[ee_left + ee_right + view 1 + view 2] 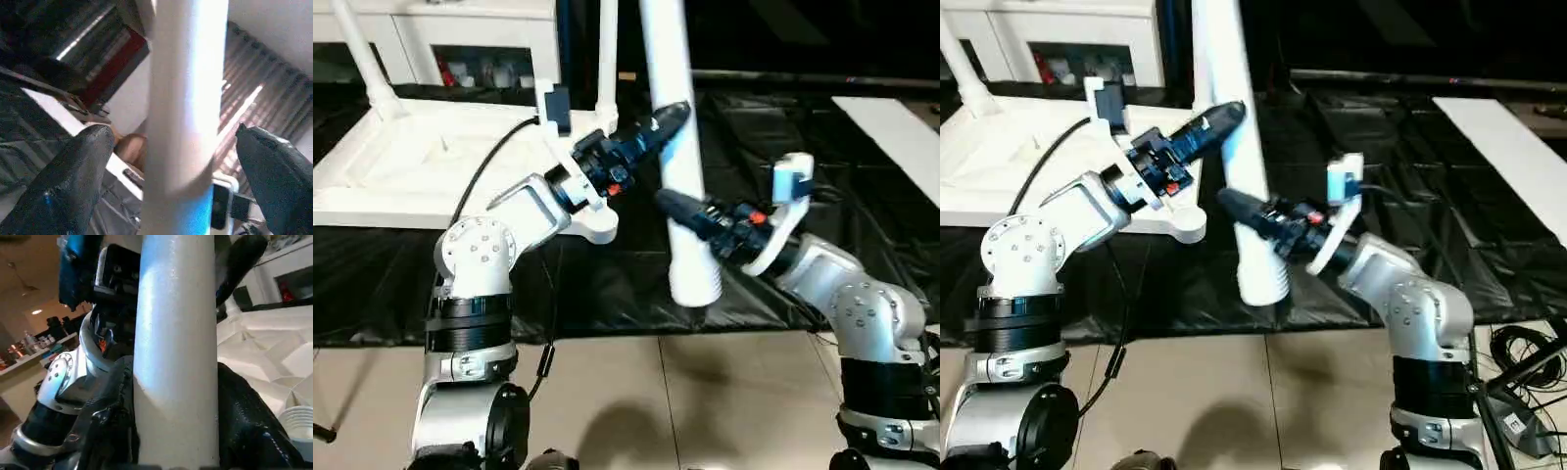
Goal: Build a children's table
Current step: Pick table leg
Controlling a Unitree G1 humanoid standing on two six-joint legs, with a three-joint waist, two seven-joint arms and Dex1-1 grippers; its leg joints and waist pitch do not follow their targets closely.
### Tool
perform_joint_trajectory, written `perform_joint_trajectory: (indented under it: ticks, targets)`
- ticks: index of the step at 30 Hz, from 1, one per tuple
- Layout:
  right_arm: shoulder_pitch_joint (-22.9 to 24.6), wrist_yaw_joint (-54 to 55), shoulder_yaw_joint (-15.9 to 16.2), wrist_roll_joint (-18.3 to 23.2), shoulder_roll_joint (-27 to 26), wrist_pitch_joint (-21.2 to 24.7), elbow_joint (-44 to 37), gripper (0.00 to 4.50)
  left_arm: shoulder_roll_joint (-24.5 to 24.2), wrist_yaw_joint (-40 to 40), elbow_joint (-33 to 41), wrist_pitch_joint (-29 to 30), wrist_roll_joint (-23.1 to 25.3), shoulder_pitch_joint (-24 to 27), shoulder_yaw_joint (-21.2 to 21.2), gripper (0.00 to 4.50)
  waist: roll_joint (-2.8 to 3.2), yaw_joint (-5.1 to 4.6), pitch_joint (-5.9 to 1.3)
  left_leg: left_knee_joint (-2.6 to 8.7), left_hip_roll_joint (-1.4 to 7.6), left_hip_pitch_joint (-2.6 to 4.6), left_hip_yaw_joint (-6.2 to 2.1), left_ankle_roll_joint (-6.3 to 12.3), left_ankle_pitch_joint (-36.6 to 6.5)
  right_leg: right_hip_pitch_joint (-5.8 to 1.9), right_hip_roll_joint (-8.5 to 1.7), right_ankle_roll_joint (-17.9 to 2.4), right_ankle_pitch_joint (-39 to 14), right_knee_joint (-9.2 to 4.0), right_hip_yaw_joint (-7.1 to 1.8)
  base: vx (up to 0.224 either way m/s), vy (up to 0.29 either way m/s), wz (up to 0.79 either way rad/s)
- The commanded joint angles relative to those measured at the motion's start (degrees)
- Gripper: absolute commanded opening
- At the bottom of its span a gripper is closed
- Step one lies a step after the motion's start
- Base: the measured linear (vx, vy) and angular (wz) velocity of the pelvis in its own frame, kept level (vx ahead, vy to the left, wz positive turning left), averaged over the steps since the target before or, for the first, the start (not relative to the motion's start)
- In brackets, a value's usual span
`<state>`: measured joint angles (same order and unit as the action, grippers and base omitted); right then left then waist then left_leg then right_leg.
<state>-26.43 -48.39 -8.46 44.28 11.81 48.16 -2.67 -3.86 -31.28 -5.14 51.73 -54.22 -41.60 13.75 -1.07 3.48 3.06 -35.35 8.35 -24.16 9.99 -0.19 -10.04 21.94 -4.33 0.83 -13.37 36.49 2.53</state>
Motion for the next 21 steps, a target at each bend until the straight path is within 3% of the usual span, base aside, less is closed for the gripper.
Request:
perform_joint_trajectory:
  ticks: [1, 2, 3, 6, 13, 15, 17, 21]
  targets:
    - [-0.78, -0.35, -0.1, 1.04, 0.61, 0.42, -1.48, 1.83, -0.08, -0.73, 1.39, 0.62, -0.84, -1.27, -0.58, 4.5, -0.4, 0.33, -4.27, 4.03, 4.32, 2.14, -1.49, 2.99, -0.15, -2.52, -4.47, -15.89, 9.75, -3.18, -2.29, 0.0, 0.0, 0.0]
    - [-0.94, -0.52, 0.13, 1.1, 0.78, 0.54, -1.24, 1.83, -0.25, -0.19, 0.99, 0.11, 0.06, -1.42, -0.78, 4.5, -0.69, 0.39, -4.35, 3.94, 4.34, 2.21, -1.34, 4.0, 0.74, -2.61, -4.42, -16.52, 10.95, -3.13, -2.23, 0.0, 0.0, 0.0]
    - [-1.08, -0.88, 0.51, 1.04, 0.94, 0.71, -1.12, 1.83, -0.41, 0.77, 0.07, -1.14, 1.76, -1.67, -0.95, 4.5, -0.45, 0.49, -4.29, 3.94, 4.39, 2.25, -1.31, 4.61, 0.92, -2.62, -4.49, -16.89, 11.01, -3.11, -2.21, 0.0, 0.0, 0.0]
    - [-1.17, -1.21, 0.84, 0.99, 1.01, 0.85, -1.01, 1.83, -0.14, 1.62, -1.15, -2.26, 2.53, -2.02, -0.44, 4.32, -0.58, 0.49, -4.22, 3.96, 4.58, 2.41, -1.26, 4.7, 0.03, -2.65, -4.55, -16.8, 9.29, -3.26, -2.24, 0.0, 0.0, 0.0]
    - [-1.4, -0.91, 1.94, 0.9, 1.37, 0.69, -0.5, 1.83, -0.02, 0.88, -1.21, -1.56, 0.61, -1.95, 0.03, 3.72, -0.55, 0.59, -3.87, 4.31, 4.75, 2.73, -1.07, 1.75, -3.47, -2.51, -4.62, -16.1, 3.17, -3.75, -2.34, 0.0, 0.0, 0.0]
    - [-1.55, -0.93, 2.18, 0.69, 1.5, 0.65, -0.41, 1.83, -0.07, 0.43, -1.11, -2.59, 1.96, -1.74, -1.03, 3.66, -0.46, 0.68, -3.82, 4.42, 4.77, 2.76, -1.06, 1.22, -4.19, -2.45, -4.61, -15.7, 2.21, -3.84, -2.36, 0.0, 0.0, 0.0]
    - [-1.59, -0.9, 2.21, 0.65, 1.5, 0.64, -0.38, 1.83, -0.06, 0.3, -1.14, -2.8, 2.13, -1.73, -1.17, 3.3, -0.52, 0.73, -3.84, 4.46, 4.76, 2.73, -1.05, 0.96, -4.12, -2.47, -4.56, -15.38, 2.4, -3.81, -2.37, 0.0, 0.0, 0.0]
    - [-1.79, -0.78, 2.49, 0.55, 1.68, 0.45, -0.18, 1.83, 0.15, 1.42, -2.78, -5.22, 4.45, -2.52, -1.1, 3.0, -0.37, 0.82, -3.94, 4.35, 4.69, 2.69, -1.05, 1.01, -3.7, -2.5, -4.61, -14.93, 3.31, -3.78, -2.39, 0.0, 0.0, 0.0]
